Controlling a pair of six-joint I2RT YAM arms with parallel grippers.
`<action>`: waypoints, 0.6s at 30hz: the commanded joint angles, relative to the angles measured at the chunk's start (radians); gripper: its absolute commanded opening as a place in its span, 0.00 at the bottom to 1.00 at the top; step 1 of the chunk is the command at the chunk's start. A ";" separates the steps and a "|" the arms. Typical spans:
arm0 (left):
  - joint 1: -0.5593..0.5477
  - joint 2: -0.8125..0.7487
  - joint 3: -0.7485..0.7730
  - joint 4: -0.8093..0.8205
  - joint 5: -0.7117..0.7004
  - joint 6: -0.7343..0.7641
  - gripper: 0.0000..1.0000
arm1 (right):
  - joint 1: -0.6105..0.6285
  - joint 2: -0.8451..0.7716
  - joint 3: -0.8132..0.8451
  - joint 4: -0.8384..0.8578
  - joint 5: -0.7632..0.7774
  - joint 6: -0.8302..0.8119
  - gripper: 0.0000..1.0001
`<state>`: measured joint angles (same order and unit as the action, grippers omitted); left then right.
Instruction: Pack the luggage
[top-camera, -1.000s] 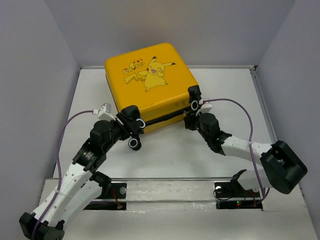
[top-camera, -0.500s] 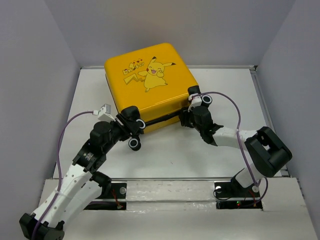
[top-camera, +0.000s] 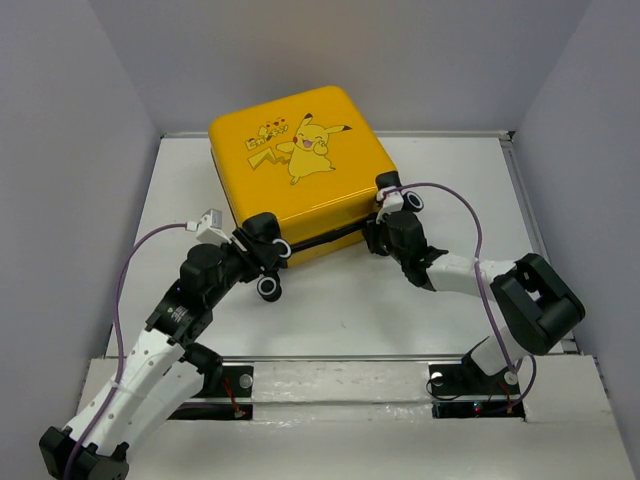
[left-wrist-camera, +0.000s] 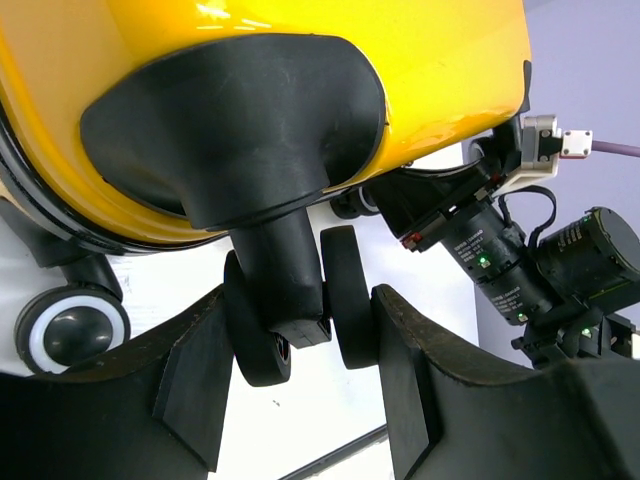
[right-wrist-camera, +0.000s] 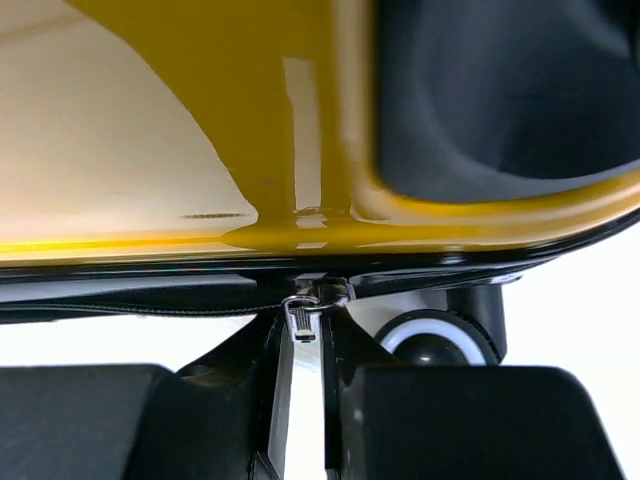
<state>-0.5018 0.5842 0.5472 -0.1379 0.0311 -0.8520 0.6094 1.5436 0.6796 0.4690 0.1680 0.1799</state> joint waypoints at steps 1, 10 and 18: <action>-0.011 0.005 0.046 0.379 0.171 0.019 0.06 | 0.041 -0.057 0.054 0.057 -0.088 0.058 0.07; -0.012 0.216 0.250 0.512 0.348 -0.047 0.06 | 0.555 0.142 0.279 0.135 -0.090 0.179 0.07; -0.011 0.186 0.293 0.578 0.403 -0.151 0.06 | 0.655 0.266 0.233 0.581 -0.196 0.346 0.07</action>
<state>-0.4736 0.8211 0.6987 -0.1246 0.2173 -0.9169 1.0698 1.7584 0.8730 0.6174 0.2462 0.5117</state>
